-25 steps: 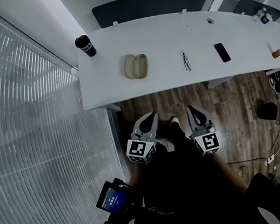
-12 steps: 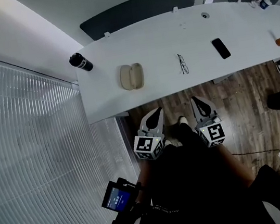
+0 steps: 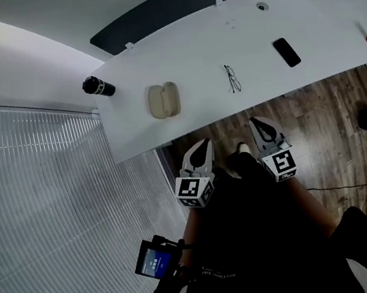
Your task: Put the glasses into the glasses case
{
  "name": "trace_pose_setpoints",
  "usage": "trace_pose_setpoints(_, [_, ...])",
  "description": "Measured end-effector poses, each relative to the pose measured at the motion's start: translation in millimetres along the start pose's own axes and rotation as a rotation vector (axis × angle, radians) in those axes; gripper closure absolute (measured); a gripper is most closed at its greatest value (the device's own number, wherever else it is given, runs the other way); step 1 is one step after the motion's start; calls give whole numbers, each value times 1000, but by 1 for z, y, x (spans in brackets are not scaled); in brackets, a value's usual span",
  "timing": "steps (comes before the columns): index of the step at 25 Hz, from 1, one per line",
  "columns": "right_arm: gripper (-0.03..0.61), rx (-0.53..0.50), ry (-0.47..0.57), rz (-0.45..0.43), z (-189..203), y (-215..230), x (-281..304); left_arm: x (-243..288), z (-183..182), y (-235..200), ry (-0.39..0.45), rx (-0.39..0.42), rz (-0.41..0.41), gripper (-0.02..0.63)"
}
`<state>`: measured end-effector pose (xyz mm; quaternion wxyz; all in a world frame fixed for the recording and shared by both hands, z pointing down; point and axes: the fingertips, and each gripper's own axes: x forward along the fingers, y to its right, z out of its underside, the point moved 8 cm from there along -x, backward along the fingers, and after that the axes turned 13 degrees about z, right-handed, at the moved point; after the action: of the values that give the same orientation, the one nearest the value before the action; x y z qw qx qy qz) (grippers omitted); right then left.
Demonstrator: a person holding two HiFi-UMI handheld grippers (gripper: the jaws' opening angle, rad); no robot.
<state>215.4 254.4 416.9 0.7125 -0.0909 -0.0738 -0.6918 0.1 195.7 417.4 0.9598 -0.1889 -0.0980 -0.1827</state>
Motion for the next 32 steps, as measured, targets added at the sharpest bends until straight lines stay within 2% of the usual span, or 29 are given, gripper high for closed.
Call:
trace_pose_setpoints(7, [571,-1,-70,22,7,22,12,11,-1,-4,-25,-30,-35,606])
trace_pose_setpoints(14, [571,-35,-132,28,7,22,47,26,3,-45,-29,-106,-47,606])
trace_pose_setpoints(18, [571,-36,-143,40,-3,17,71,46,-18,-77,-47,-35,-18,606])
trace_pose_setpoints(23, [571,-80,-159,53,-21,10,113,54,-44,-120,-85,156,-5,606])
trace_pose_setpoints(25, [571,-86,-170,65,-23,6,134,53,-46,-143,-74,157,2,606])
trace_pose_setpoints(28, [571,-77,-176,81,-32,2,164,52,-50,-174,-61,113,13,606])
trace_pose_setpoints(32, [571,-70,-164,74,-42,-3,200,53,-56,-209,-91,117,-5,606])
